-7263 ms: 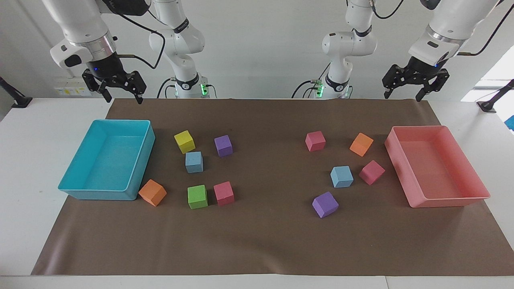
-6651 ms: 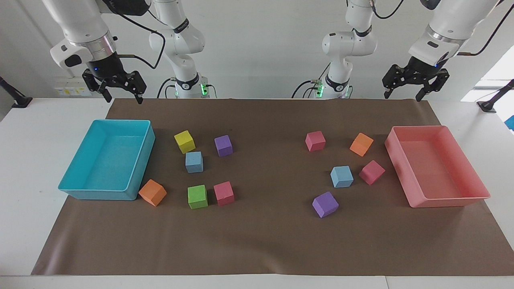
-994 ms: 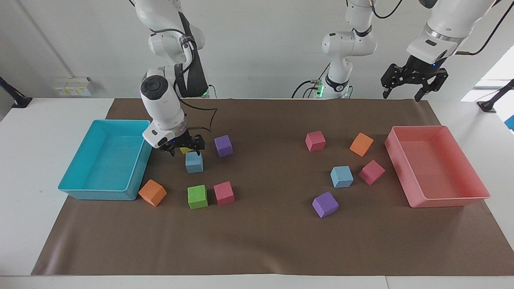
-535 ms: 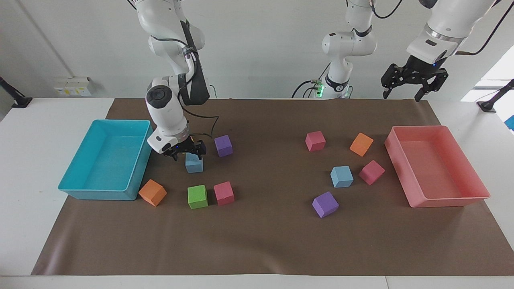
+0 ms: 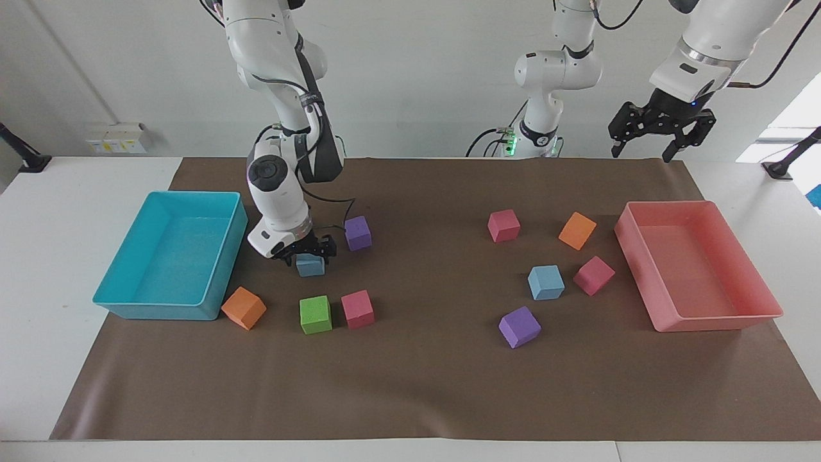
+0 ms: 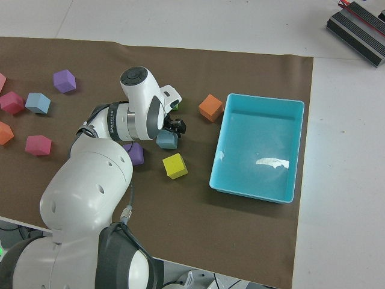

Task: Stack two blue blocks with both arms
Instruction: 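Reach the right gripper to the light-blue cube and grasp it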

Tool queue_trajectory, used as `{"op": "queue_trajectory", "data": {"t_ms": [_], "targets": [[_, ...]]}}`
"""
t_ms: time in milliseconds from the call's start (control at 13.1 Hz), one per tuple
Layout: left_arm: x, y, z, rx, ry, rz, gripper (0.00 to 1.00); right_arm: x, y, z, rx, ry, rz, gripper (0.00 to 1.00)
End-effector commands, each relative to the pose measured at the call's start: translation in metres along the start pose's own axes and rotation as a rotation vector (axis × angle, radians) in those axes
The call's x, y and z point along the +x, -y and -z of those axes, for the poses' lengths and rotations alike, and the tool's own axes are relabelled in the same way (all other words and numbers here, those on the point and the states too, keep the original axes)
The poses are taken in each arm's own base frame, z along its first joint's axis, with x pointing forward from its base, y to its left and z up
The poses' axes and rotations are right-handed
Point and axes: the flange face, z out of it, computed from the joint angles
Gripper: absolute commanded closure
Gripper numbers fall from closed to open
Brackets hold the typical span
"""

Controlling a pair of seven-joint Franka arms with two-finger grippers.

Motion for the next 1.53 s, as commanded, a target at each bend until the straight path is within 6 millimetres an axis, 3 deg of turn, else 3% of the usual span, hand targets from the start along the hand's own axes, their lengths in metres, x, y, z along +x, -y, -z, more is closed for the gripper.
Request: {"op": "queue_trajectory", "data": {"t_ms": [0,153,229,306,688,1223,1376,1453], "targets": [[-0.005,0.001,0.001,-0.01,-0.013,-0.006,0.0,-0.006,-0.003,-0.002,0.023,-0.003,0.013,0.01],[-0.005,0.001,0.001,-0.01,-0.011,-0.006,0.0,-0.008,-0.002,-0.003,0.023,0.001,0.012,0.45],[-0.005,0.001,0.001,-0.01,-0.011,-0.004,0.0,-0.01,-0.003,-0.004,0.024,0.005,0.001,0.77],[-0.005,0.001,0.001,-0.01,-0.011,-0.004,0.0,-0.01,-0.002,-0.004,0.053,0.005,-0.028,1.0],[-0.005,0.001,0.001,-0.01,-0.011,-0.003,0.0,0.001,0.001,0.007,0.088,-0.007,-0.032,1.0],[-0.005,0.002,0.001,-0.01,-0.013,-0.004,0.0,0.024,0.007,0.104,0.064,0.015,-0.022,1.0],[-0.005,0.002,0.001,-0.01,-0.013,-0.004,0.0,0.036,0.023,0.123,0.038,-0.005,-0.079,1.0],[-0.005,0.002,0.002,-0.01,-0.016,-0.004,0.0,0.037,0.046,0.126,0.038,-0.012,-0.081,1.0]]}}
